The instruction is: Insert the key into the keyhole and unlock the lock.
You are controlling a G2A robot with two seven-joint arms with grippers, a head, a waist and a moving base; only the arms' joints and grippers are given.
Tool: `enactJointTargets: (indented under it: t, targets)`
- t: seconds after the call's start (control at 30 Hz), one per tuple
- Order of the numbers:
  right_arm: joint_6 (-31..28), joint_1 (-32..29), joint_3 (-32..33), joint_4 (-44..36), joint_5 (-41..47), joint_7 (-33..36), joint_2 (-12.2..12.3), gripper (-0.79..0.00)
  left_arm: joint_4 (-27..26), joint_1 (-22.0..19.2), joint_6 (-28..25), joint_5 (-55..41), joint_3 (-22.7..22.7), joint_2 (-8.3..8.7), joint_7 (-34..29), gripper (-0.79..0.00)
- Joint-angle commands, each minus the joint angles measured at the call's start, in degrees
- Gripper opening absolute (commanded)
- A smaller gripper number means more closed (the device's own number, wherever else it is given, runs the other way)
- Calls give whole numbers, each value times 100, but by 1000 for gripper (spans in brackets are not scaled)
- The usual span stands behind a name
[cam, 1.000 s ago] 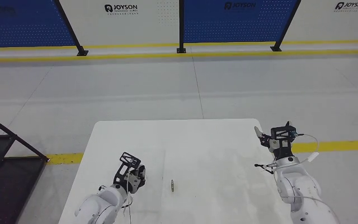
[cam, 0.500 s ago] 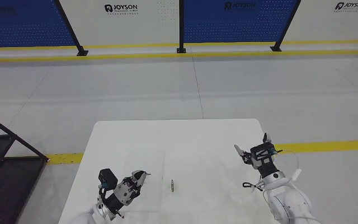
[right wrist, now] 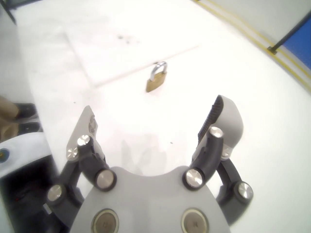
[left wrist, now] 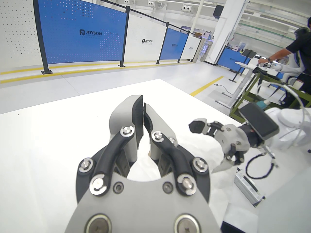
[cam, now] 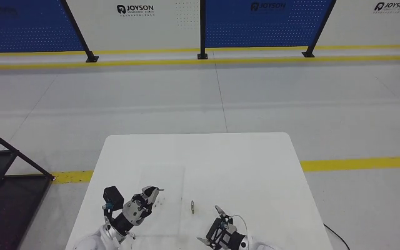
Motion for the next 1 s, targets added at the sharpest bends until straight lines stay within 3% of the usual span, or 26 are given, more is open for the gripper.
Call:
enactJointTargets:
  t: [0.0, 0.37, 0.47, 0.63, 0.8, 0.97]
  targets:
    - [192, 161, -225, 201, 211, -75, -68, 0, 0, 0, 0, 0, 0, 0, 0, -785]
    - [1343, 1052, -1163, 1148, 878, -58, -479, 0, 0, 0, 0, 0, 0, 0, 0, -785]
    - [1591, 1264, -1337, 1391, 962, 33, -579, -126, 0, 0, 0, 0, 0, 0, 0, -785]
    - [1793, 1485, -1492, 1722, 1140, 27, -692, -400, 0, 0, 0, 0, 0, 0, 0, -785]
    - [1954, 1608, -1563, 1941, 1244, -40, -764, -526, 0, 0, 0, 0, 0, 0, 0, -785]
    - [2065, 1705, -1601, 2082, 1299, -80, -816, -566, 0, 0, 0, 0, 0, 0, 0, -785]
